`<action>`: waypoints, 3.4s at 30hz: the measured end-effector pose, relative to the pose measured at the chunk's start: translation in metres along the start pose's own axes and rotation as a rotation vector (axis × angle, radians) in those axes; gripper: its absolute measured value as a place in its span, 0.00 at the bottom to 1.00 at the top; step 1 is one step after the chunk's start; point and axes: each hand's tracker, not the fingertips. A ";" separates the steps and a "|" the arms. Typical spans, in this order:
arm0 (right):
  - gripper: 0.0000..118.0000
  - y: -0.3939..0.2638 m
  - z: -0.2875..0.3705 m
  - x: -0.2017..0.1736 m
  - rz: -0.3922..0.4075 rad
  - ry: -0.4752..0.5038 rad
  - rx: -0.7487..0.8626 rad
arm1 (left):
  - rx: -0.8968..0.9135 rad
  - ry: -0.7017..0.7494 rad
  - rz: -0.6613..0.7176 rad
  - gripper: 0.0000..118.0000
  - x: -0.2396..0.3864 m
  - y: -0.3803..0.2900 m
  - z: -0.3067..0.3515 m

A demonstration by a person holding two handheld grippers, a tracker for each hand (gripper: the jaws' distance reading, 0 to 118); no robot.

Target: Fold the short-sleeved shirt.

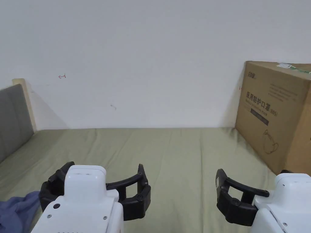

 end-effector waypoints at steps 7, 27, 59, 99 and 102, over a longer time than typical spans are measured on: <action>1.00 0.003 -0.021 0.011 -0.183 -0.007 -0.048 | -0.016 0.043 -0.106 1.00 0.002 0.003 -0.017; 1.00 -0.021 -0.046 0.111 -1.148 -0.044 -0.003 | -0.024 0.019 -0.152 1.00 -0.009 0.023 -0.057; 1.00 -0.012 -0.033 -0.007 0.004 -0.061 -0.001 | 0.006 0.052 0.012 1.00 -0.018 -0.012 -0.036; 0.00 -0.017 -0.050 0.011 -0.031 -0.081 -0.136 | -0.156 -0.011 0.023 0.00 -0.020 -0.023 -0.051; 0.00 -0.021 -0.048 0.010 -0.023 -0.071 -0.128 | -0.151 -0.021 0.000 0.00 -0.016 -0.024 -0.051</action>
